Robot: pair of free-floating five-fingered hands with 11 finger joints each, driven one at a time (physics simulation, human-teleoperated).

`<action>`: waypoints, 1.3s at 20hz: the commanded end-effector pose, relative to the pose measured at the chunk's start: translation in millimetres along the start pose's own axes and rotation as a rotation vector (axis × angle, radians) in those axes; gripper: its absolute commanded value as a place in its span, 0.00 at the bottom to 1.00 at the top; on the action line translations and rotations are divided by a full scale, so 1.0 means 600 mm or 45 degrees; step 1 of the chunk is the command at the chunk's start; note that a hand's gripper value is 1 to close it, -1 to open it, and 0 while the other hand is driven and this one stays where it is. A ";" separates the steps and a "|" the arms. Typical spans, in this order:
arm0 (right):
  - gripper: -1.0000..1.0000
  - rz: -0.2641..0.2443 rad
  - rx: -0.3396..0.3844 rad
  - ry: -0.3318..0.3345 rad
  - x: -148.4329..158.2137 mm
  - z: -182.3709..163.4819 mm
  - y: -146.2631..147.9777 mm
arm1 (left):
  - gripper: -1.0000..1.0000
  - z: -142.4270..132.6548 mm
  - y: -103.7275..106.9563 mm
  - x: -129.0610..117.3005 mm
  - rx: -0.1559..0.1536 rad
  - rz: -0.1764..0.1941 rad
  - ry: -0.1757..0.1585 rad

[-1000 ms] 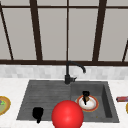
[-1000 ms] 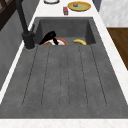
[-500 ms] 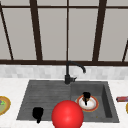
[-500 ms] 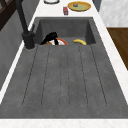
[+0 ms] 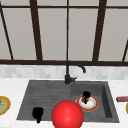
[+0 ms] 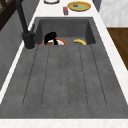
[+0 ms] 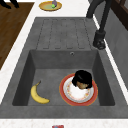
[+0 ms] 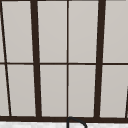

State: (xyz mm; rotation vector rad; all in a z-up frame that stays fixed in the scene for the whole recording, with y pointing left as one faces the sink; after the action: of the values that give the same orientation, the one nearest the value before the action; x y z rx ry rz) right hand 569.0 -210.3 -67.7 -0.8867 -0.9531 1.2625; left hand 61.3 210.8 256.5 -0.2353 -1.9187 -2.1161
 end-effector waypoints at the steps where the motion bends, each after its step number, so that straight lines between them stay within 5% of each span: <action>1: 1.00 -0.039 -0.048 0.045 0.000 0.004 -0.024 | 0.50 0.000 0.000 0.000 0.000 0.000 0.000; 14: 1.00 -0.017 -0.064 0.085 -0.037 0.077 -0.170 | 0.50 0.000 0.000 0.000 0.000 0.000 0.000; 26: 1.00 -0.024 -0.068 0.044 -0.123 0.234 -0.296 | 0.50 0.000 0.000 0.000 0.000 0.000 0.000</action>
State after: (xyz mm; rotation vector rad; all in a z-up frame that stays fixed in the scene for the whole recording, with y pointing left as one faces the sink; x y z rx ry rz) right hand 515.0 -285.3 119.8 -0.9272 -0.9687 1.2257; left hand 61.3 210.8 256.5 -0.2353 -1.9187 -2.1161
